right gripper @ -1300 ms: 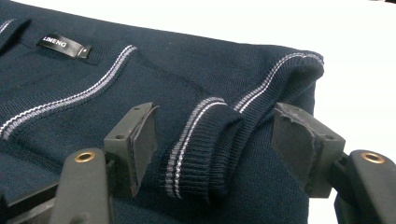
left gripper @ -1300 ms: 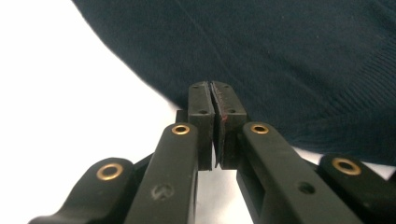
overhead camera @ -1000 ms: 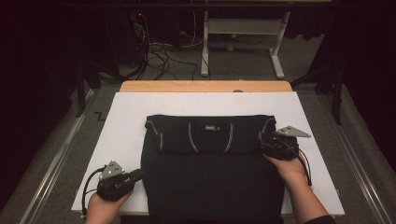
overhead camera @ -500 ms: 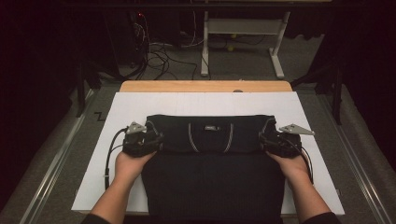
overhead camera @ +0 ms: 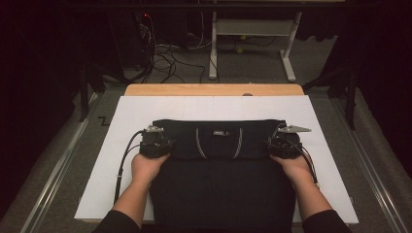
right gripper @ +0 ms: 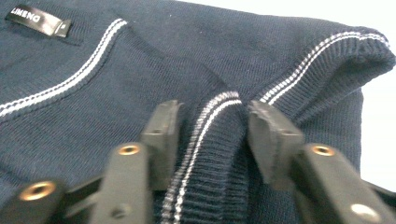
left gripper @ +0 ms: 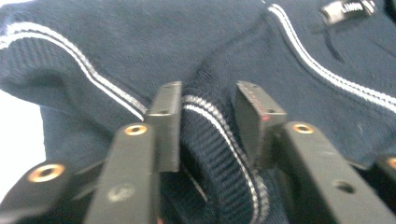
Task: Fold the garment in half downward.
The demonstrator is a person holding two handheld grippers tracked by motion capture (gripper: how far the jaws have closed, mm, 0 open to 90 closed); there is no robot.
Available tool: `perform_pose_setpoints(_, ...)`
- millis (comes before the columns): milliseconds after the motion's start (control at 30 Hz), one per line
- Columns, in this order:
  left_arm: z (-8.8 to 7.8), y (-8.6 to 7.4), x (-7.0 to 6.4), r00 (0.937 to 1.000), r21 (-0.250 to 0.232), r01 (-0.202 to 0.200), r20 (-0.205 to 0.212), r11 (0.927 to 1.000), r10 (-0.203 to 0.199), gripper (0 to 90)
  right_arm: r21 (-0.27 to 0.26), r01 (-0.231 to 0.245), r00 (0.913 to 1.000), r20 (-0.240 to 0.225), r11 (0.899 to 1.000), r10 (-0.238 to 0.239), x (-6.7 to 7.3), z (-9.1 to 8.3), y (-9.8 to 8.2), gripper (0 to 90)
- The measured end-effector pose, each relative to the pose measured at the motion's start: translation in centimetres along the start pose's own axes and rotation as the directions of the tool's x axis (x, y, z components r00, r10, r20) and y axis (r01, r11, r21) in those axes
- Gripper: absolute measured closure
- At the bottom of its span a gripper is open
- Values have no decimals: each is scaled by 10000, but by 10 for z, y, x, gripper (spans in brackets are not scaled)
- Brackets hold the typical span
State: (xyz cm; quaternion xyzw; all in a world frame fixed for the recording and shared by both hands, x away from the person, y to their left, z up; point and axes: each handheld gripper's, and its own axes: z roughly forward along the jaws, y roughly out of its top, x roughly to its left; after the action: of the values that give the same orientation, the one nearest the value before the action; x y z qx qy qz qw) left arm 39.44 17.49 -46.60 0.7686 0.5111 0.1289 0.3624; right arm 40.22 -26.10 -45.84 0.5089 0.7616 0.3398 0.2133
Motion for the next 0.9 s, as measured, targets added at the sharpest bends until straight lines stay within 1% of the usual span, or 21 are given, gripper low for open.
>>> perform_pose_setpoints(67,1,-3,-1,9999,-41,65,86,10000,-64,660,20,228,9997,41,9997,-228,1,-2,-1,692)
perform_pose_setpoints(100,1,-4,-2,10000,-81,39,27,10000,-38,673,16,290,9996,7,9996,-290,2,-3,-1,724)
perform_pose_setpoints(167,0,-5,-3,10000,-156,17,-9,9999,-17,699,-73,432,9991,-45,9990,-433,5,-5,-1,764)
perform_pose_setpoints(233,-3,-5,-4,10000,-330,-44,-62,9994,42,709,-180,649,9979,46,9977,-648,7,-7,-1,774)
perform_pose_setpoints(333,-9,-4,-3,10000,-679,-54,-49,9977,51,714,-445,657,9978,52,9968,-655,9,-11,1,776)
perform_pose_setpoints(433,-16,-3,-3,10000,-957,-60,67,9954,67,715,-770,676,9977,55,9947,-674,9,-17,2,776)
perform_pose_setpoints(467,-19,-3,-3,9999,-1007,-88,117,9949,100,715,-854,757,9971,55,9935,-755,9,-19,3,776)
perform_pose_setpoints(500,-22,-4,-4,9997,-1061,-167,139,9942,182,715,-924,715,9974,21,9931,-717,10,-22,2,776)
perform_pose_setpoints(533,-25,-5,-5,9994,-1107,-296,132,9934,312,715,-1007,743,9972,-8,9921,-748,10,-24,2,775)
perform_pose_setpoints(567,-28,-7,-6,9992,-1198,-359,151,9921,380,715,-1099,761,9970,-22,9910,-768,10,-27,2,776)
perform_pose_setpoints(667,-40,-11,-8,9985,-1534,-380,330,9874,435,715,-1351,820,9965,-57,9874,-835,11,-37,-1,776)
perform_pose_setpoints(700,-44,-12,-10,9980,-1612,-452,363,9859,517,715,-1427,838,9963,-82,9862,-859,10,-40,-1,775)
perform_pose_setpoints(900,-66,-22,-19,9952,-2078,-629,599,9762,768,715,-1926,852,9950,-353,9776,-937,14,-61,-10,775)
